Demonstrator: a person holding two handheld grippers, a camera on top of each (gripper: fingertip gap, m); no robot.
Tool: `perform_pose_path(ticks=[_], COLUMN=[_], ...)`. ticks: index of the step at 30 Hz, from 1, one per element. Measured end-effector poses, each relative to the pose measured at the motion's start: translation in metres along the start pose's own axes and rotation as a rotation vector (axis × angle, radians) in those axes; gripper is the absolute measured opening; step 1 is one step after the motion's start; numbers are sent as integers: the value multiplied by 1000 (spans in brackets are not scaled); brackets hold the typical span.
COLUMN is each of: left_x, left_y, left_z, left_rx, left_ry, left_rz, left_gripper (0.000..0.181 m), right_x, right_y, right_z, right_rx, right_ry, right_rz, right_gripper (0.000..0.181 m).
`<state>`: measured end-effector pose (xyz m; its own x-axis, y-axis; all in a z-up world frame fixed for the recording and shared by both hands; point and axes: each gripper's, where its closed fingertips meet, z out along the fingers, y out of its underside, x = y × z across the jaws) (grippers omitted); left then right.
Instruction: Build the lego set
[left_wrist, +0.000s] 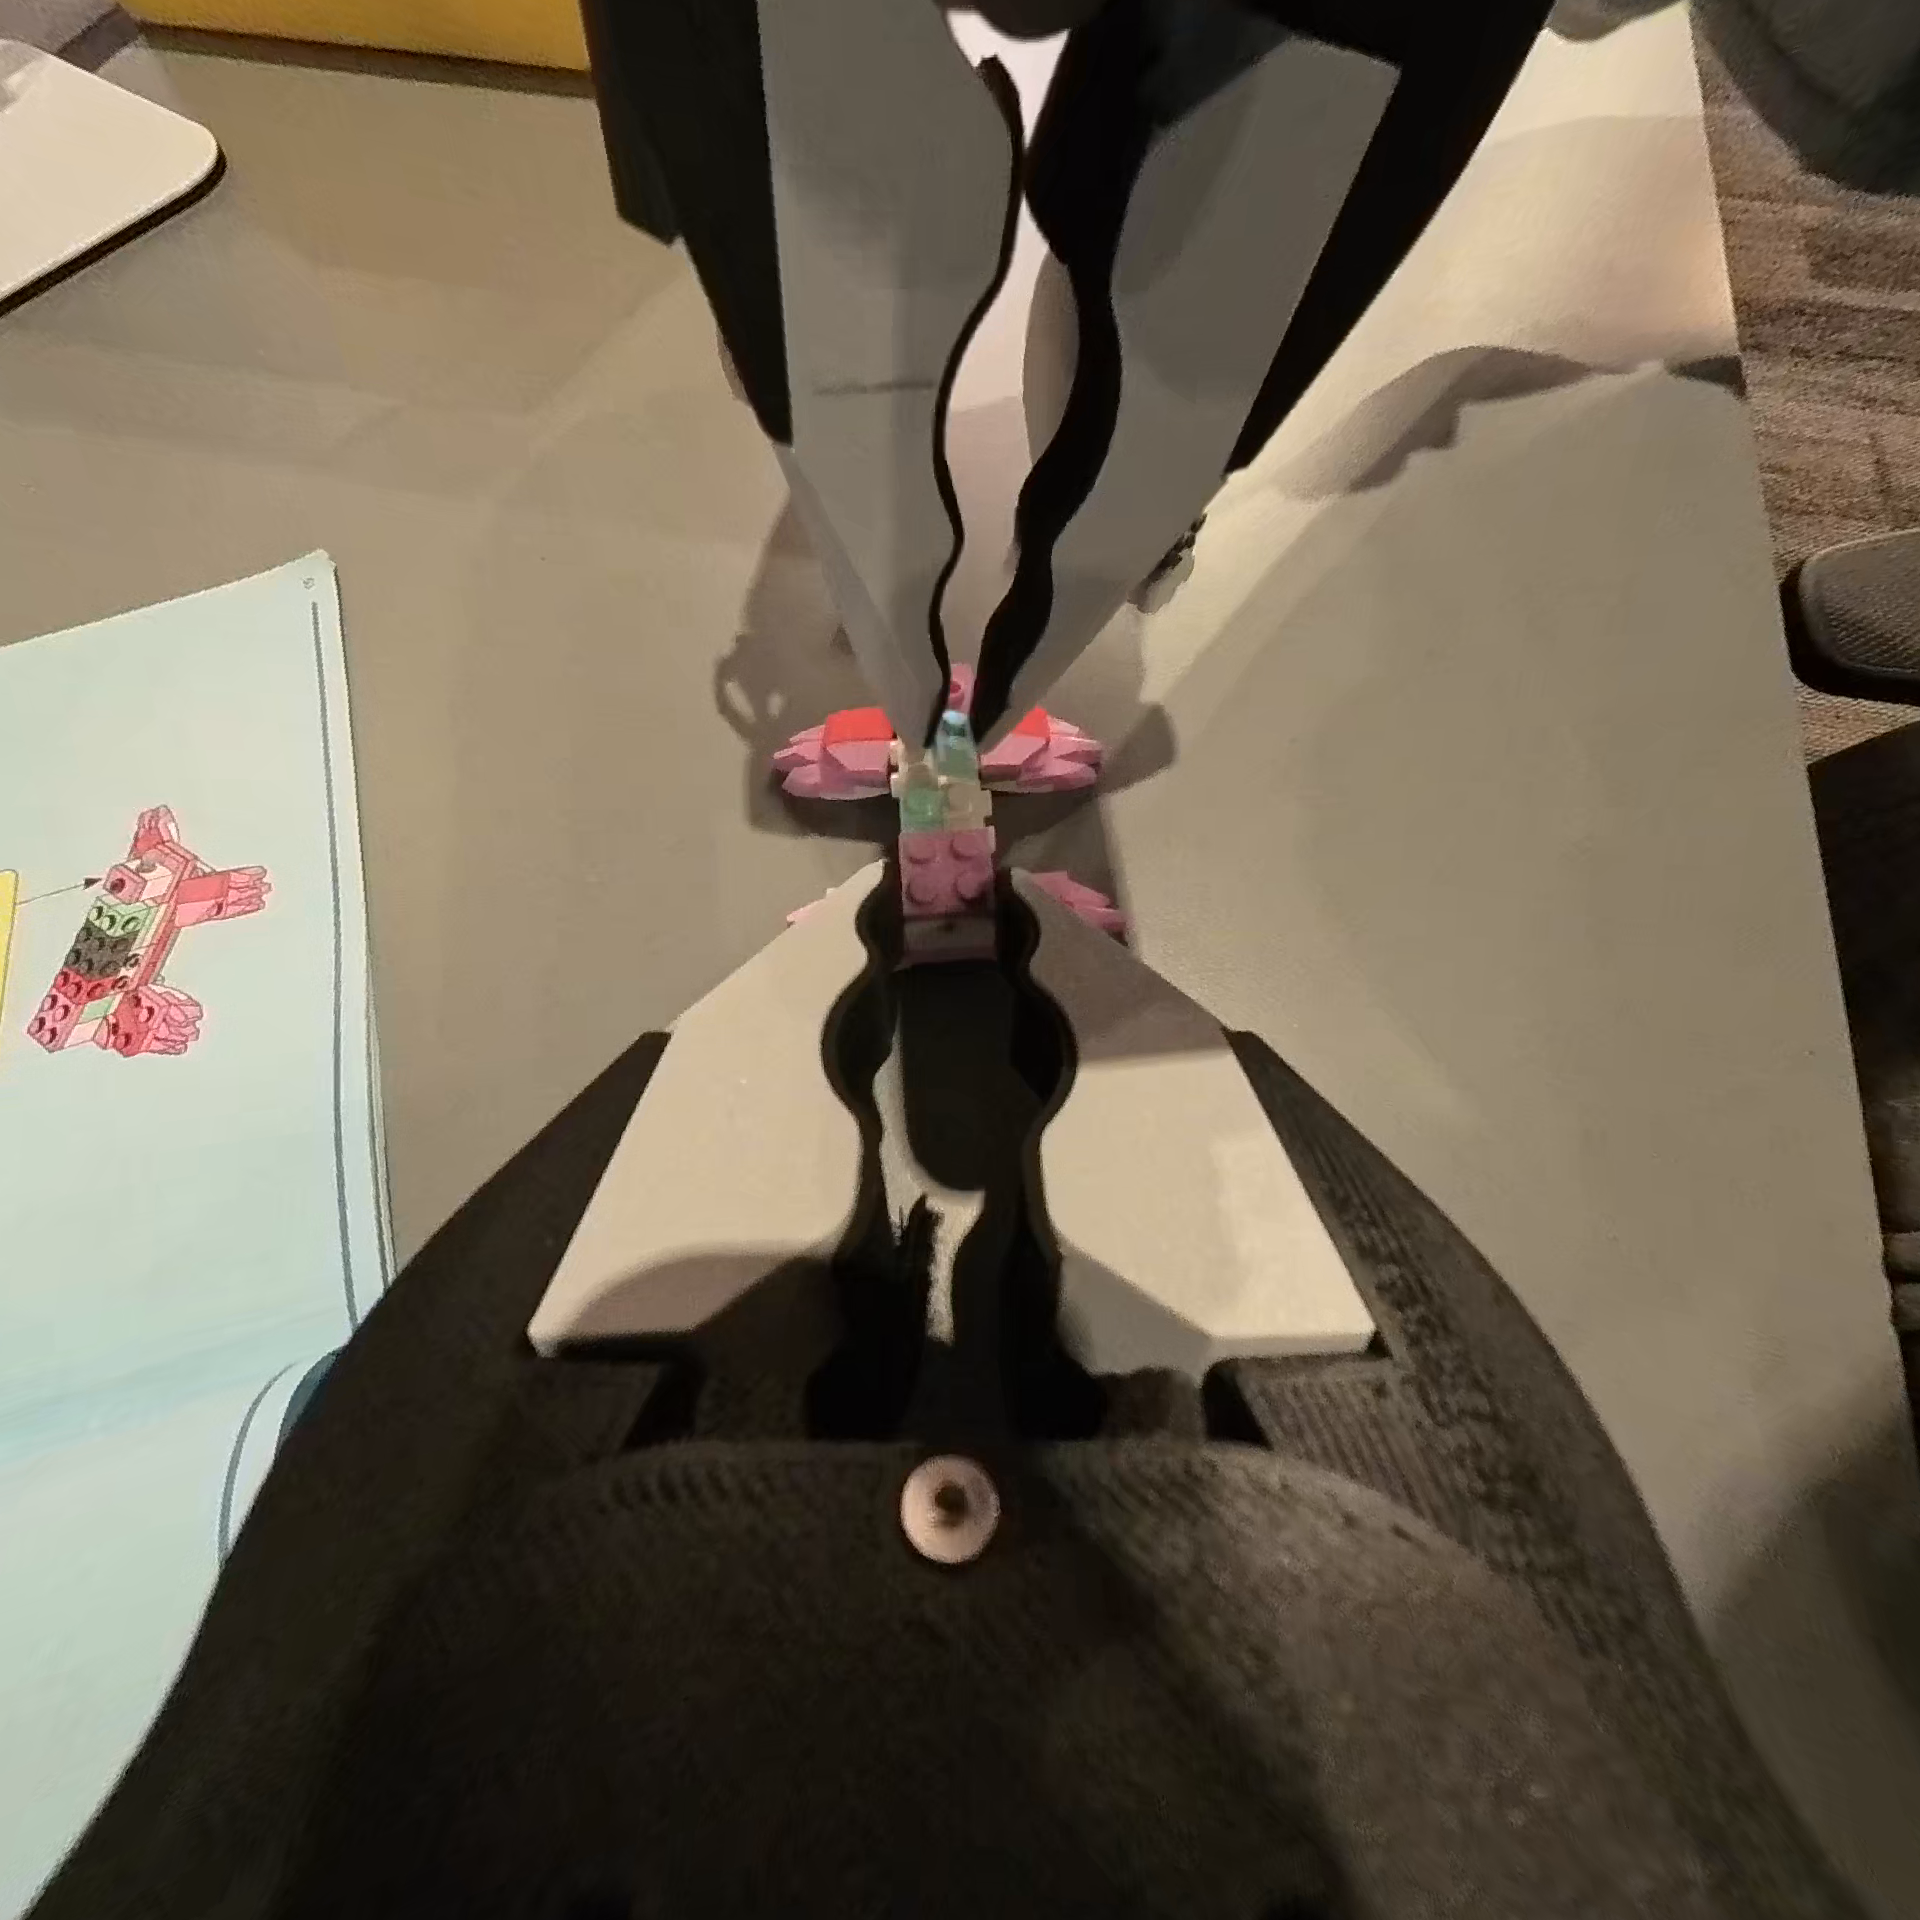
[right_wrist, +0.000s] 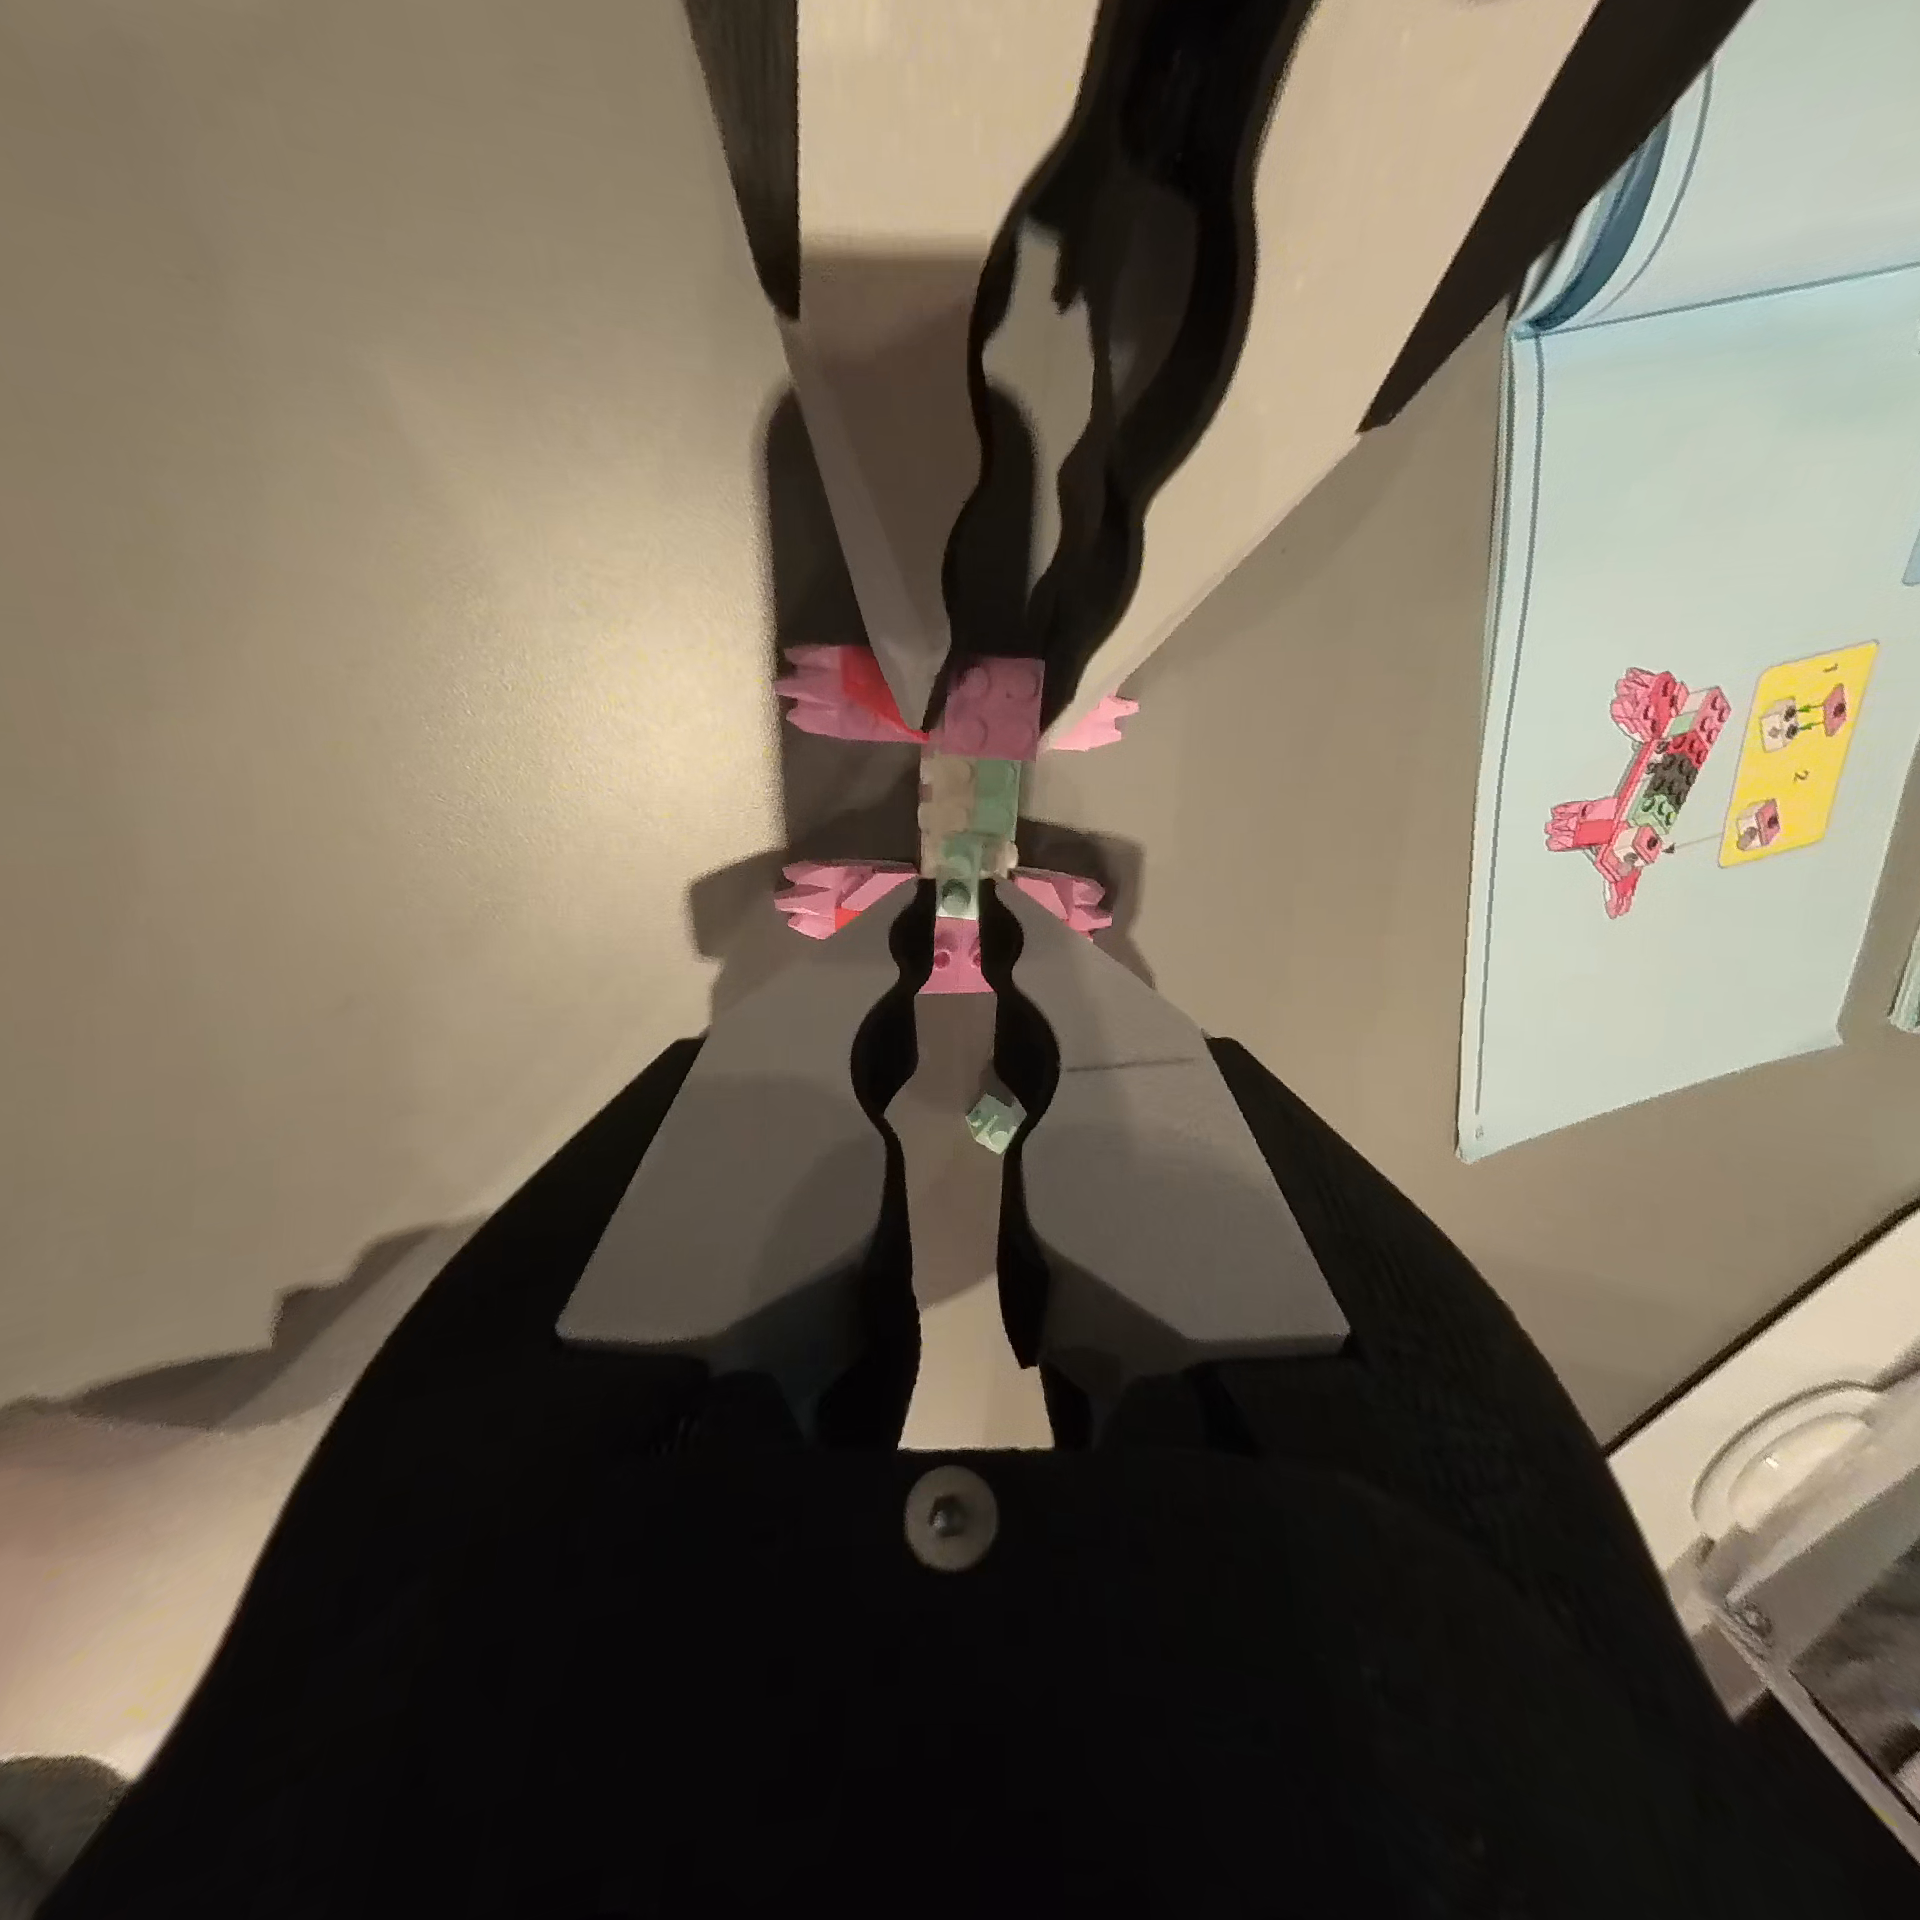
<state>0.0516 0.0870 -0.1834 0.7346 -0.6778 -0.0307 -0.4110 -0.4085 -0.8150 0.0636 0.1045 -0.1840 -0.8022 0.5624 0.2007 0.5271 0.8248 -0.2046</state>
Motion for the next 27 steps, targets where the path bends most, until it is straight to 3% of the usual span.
perform_pose_path(ticks=[27], left_x=[1], left_y=[0], left_z=[1], left_rx=[-2], left_ry=[2], left_rz=[-29], left_gripper=[17], right_x=[-1], right_y=[3], right_z=[-2], right_rx=[-63], right_ry=[-28], right_rz=[-4], right_gripper=[9])
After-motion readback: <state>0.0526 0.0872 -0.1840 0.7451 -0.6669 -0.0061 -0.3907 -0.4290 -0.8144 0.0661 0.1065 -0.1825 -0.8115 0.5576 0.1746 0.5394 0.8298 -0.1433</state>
